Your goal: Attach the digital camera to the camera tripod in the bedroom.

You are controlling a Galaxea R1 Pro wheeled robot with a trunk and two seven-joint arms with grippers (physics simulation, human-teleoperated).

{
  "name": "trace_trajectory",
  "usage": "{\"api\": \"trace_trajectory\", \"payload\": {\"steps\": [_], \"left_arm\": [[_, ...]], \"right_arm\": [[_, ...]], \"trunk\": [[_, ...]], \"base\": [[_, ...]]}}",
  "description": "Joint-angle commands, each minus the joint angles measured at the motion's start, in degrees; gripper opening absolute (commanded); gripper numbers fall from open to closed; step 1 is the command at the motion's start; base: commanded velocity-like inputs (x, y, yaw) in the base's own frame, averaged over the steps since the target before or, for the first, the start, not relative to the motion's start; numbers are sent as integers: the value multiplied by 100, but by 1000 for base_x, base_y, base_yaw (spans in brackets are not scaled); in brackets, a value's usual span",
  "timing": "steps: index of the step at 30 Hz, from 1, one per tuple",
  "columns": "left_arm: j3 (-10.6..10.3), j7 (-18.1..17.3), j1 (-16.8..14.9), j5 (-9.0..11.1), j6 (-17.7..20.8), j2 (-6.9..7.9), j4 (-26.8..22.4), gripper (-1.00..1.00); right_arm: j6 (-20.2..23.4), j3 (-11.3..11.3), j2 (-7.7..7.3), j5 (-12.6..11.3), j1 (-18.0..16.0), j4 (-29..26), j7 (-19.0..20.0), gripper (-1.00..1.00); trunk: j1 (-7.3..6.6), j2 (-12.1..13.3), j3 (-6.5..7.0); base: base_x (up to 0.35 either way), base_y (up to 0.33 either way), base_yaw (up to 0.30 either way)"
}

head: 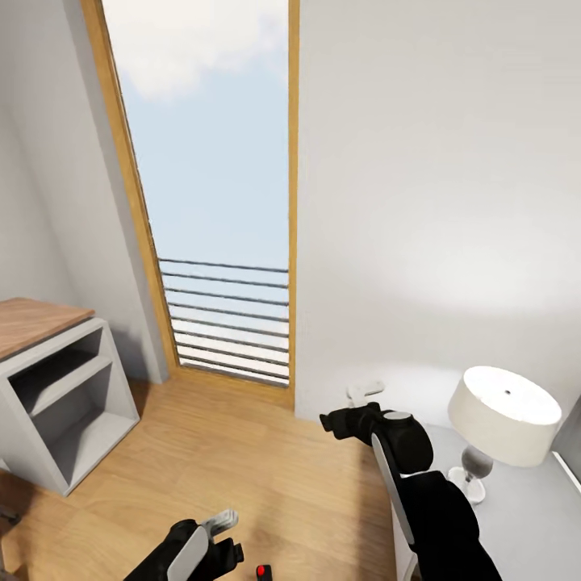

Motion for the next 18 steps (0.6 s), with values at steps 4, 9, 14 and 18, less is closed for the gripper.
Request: {"api": "trace_trajectory", "payload": {"steps": [4, 9, 14, 18], "left_arm": [[-35, 51, -7, 61, 3, 6, -2, 100], [-15, 55, -19, 91, 3, 25, 7, 100], [17, 58, -143, 128, 14, -25, -22, 100], [47, 44, -340, 152, 15, -8, 13, 100]], "right_arm": [[25, 6, 2, 60, 7, -11, 51, 100], [25, 7, 10, 59, -7, -15, 51, 100], [25, -18, 3, 66, -88, -16, 50, 100], [25, -26, 3, 67, -146, -16, 50, 100]], "trunk": [[88, -165, -79], [198, -366, -168], [308, -566, -260], [396, -727, -336]], "base": [[0, 0, 0], [0, 0, 0], [0, 0, 0], [0, 0, 0]]}}
